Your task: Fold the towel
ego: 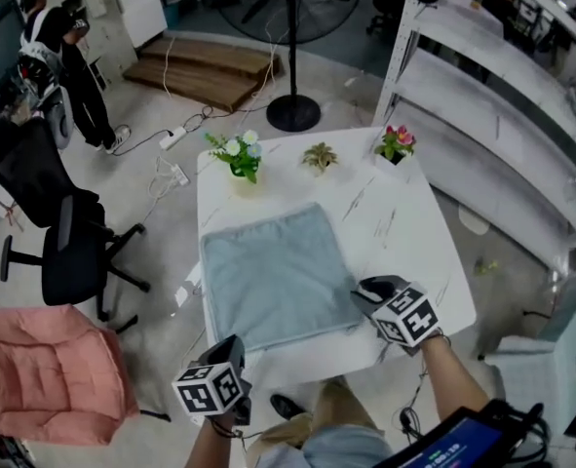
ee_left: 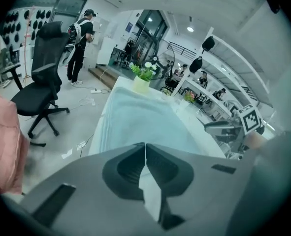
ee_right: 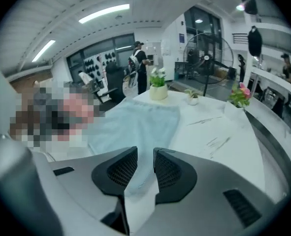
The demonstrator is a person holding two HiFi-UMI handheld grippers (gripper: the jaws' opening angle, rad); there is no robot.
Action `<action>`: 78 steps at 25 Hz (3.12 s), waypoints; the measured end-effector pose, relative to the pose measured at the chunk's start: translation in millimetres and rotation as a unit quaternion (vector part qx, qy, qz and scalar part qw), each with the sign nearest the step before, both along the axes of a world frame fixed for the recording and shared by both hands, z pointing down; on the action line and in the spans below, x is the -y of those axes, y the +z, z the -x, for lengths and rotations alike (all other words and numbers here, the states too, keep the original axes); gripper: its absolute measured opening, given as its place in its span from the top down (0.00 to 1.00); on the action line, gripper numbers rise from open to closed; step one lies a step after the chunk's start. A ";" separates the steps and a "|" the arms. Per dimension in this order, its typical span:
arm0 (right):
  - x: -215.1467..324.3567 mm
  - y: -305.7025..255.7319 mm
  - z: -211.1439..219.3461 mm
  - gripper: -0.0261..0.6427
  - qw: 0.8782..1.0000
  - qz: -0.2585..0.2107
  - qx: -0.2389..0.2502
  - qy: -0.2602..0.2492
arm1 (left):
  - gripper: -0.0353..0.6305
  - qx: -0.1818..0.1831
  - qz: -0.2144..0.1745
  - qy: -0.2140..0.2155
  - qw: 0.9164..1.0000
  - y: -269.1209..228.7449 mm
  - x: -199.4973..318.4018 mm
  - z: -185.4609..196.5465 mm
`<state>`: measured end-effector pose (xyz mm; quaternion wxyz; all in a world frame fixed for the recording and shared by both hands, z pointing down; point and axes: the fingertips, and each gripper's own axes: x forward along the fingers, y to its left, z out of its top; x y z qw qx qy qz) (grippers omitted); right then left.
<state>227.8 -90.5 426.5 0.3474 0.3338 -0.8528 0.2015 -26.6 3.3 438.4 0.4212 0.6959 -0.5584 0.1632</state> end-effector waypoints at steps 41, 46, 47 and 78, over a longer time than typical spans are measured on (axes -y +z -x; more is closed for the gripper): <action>27.4 -39.0 108.2 0.91 0.998 0.033 0.042 0.037 | 0.93 -0.090 -0.008 -0.026 0.996 19.6 22.2 -25.8; 11.4 -42.4 162.8 0.91 0.999 0.012 0.012 -0.028 | 0.93 -0.098 -0.038 -0.055 0.993 -6.7 4.5 0.5; 8.2 -40.6 173.4 0.91 0.999 0.009 0.007 -0.040 | 0.93 -0.099 -0.043 -0.062 0.992 -10.4 -0.7 7.1; -53.3 14.5 318.2 0.69 0.973 0.099 0.018 -0.205 | 0.93 -0.122 -0.055 -0.164 0.977 -11.2 -85.0 68.9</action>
